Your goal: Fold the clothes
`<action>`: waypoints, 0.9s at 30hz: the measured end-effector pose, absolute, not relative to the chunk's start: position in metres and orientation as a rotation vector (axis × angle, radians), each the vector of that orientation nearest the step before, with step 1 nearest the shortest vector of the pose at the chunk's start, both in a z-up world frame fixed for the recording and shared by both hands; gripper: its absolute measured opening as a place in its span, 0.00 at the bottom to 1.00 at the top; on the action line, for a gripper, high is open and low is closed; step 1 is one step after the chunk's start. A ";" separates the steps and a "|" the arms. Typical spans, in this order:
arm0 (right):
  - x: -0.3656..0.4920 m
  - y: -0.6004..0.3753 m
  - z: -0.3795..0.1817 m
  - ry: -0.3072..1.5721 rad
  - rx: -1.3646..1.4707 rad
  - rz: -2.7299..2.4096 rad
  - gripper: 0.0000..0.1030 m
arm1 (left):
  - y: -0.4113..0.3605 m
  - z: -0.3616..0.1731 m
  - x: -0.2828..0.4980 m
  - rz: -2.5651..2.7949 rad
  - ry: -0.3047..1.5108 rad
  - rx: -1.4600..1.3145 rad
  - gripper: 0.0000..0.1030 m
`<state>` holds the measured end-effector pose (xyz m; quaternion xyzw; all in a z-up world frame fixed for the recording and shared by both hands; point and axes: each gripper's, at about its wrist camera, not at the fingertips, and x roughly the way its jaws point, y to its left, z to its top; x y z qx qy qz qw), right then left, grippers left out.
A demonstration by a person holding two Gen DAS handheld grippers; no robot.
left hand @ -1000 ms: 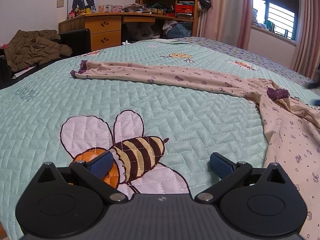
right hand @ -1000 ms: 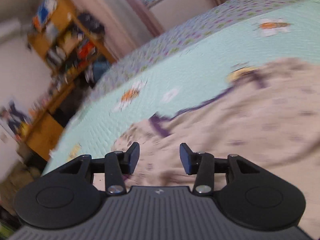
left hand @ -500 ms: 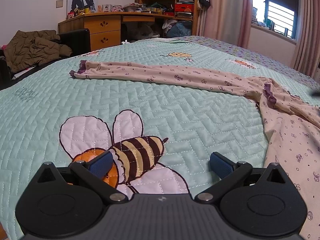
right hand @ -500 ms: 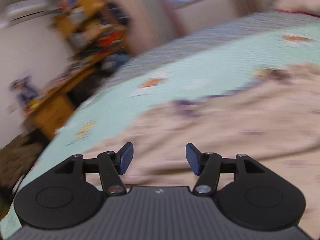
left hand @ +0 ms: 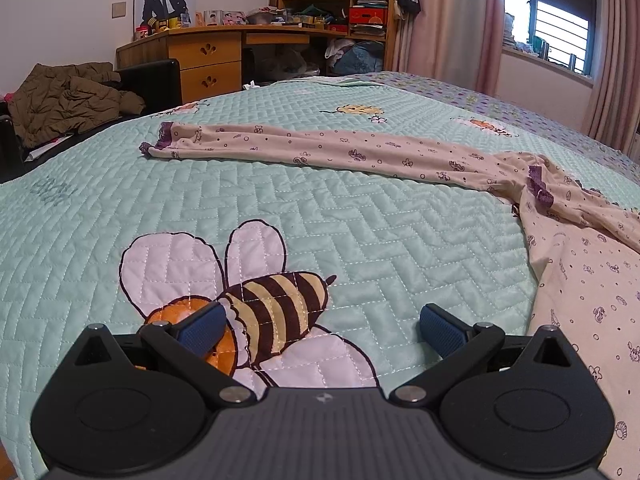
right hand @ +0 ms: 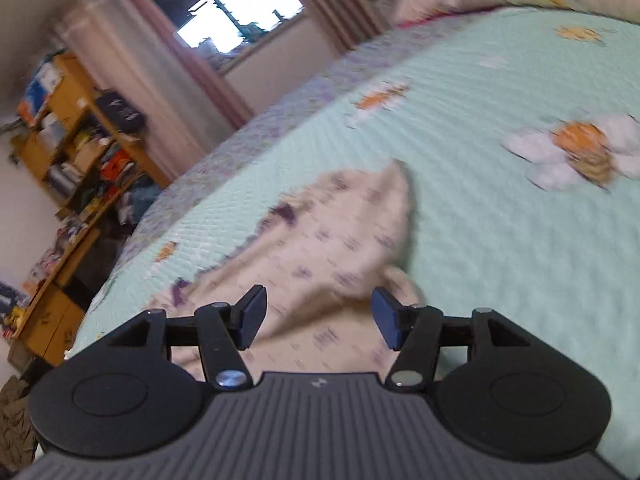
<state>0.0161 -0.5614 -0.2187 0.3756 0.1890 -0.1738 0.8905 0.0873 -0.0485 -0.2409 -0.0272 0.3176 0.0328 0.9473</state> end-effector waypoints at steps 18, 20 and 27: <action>0.129 -0.620 -0.194 0.355 0.814 -0.321 0.74 | -0.048 -0.240 0.087 0.063 0.651 -0.059 0.99; 0.168 -0.646 -0.215 0.389 0.906 -0.292 0.74 | -0.049 -0.240 0.088 0.065 0.652 -0.055 0.99; 0.135 -0.701 -0.246 0.260 1.031 -0.488 0.43 | -0.049 -0.241 0.089 0.067 0.651 -0.045 0.99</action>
